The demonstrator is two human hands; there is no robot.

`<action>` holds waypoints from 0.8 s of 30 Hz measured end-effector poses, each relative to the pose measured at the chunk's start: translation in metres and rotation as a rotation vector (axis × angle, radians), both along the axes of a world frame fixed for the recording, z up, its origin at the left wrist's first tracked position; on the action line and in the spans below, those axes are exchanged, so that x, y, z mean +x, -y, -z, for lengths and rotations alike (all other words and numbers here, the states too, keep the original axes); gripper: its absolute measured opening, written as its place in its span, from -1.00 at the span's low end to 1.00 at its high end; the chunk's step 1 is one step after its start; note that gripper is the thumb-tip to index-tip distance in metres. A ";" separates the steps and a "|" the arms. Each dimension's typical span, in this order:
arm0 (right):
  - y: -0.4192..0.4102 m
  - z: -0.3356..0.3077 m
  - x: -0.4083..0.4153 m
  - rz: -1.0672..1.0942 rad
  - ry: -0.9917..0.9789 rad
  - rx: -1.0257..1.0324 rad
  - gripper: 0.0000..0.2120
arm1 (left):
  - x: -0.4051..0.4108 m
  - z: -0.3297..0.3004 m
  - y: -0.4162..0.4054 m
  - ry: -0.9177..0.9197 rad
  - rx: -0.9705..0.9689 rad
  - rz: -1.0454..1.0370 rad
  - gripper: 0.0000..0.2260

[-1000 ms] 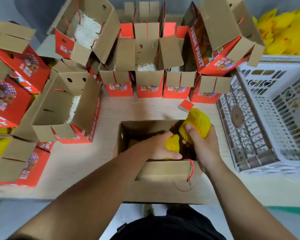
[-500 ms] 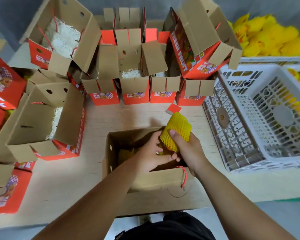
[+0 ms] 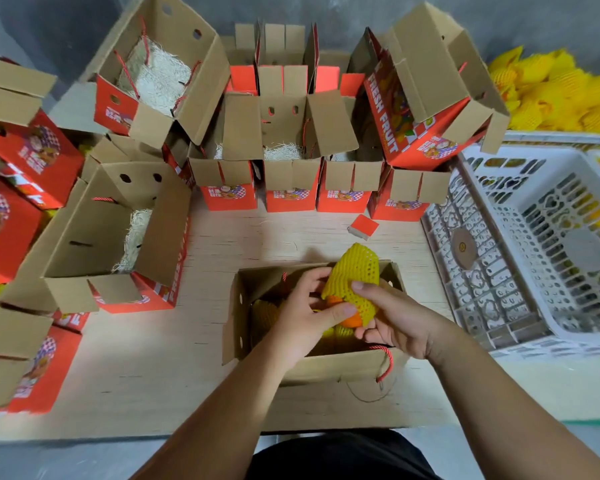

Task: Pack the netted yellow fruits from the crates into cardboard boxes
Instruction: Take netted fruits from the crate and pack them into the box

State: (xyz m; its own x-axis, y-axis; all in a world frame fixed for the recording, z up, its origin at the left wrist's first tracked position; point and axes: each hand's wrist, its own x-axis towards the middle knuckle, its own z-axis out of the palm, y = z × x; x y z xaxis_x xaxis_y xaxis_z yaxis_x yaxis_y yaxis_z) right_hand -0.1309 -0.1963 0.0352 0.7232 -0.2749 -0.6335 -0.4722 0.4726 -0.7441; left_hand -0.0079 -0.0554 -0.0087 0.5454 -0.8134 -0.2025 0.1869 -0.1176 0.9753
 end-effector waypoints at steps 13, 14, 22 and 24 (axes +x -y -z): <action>-0.024 0.001 0.016 0.080 0.089 -0.036 -0.02 | 0.011 0.008 0.011 0.033 0.029 -0.227 -0.82; -0.025 0.002 0.014 0.078 0.101 -0.066 -0.01 | 0.011 0.009 0.011 0.048 0.025 -0.229 -0.80; -0.034 0.004 0.015 0.180 0.164 -0.224 -0.31 | 0.013 0.001 0.007 0.095 -0.033 -0.313 -0.82; -0.033 0.003 0.016 0.212 0.140 -0.170 -0.33 | 0.011 -0.001 0.008 0.017 -0.053 -0.315 -0.84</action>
State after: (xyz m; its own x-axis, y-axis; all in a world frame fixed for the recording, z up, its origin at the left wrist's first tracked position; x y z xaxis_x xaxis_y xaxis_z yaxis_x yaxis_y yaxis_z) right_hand -0.1146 -0.1633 0.0319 0.7153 -0.5231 -0.4634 -0.2633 0.4125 -0.8721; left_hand 0.0034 -0.0639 -0.0073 0.7749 -0.6135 -0.1525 0.1892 -0.0052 0.9819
